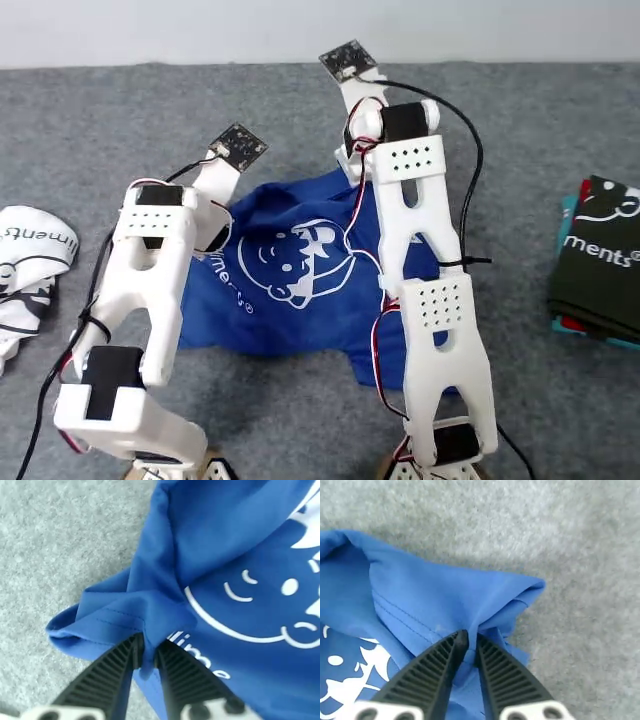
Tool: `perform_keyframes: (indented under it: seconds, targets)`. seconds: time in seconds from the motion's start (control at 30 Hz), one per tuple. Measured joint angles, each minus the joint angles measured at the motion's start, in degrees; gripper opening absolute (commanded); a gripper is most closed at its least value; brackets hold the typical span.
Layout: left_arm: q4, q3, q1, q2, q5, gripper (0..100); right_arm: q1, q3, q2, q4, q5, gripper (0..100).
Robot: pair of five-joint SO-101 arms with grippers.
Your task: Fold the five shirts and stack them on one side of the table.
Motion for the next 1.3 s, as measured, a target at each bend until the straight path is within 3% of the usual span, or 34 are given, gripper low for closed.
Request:
perform_keyframes:
  seconds: [0.23, 0.63, 0.97, 1.03, 1.2, 1.3]
  targets:
    - [3.34, -3.87, 2.73, 0.0, 0.0, 2, 1.93, 1.23, -6.68, 0.09, 0.0, 1.3]
    - [8.88, -12.4, 0.79, 0.0, 0.0, 2, 3.43, 11.25, -8.62, 0.18, 1.05, 1.3]
    - [16.88, -13.01, 0.88, 0.0, 0.0, 2, 5.89, 33.76, -18.9, 0.18, 2.73, 1.6]
    - [17.14, -13.01, 0.88, 0.0, 0.0, 2, 5.89, 40.0, -22.24, 0.18, 2.9, 4.6]
    - [17.32, -13.01, 0.88, 0.0, 0.0, 2, 5.98, 47.12, -24.79, 0.18, 1.05, 24.2]
    - [17.32, -13.01, 0.88, 0.0, 0.0, 2, 5.89, 47.21, -24.97, 0.18, -4.04, 22.3]
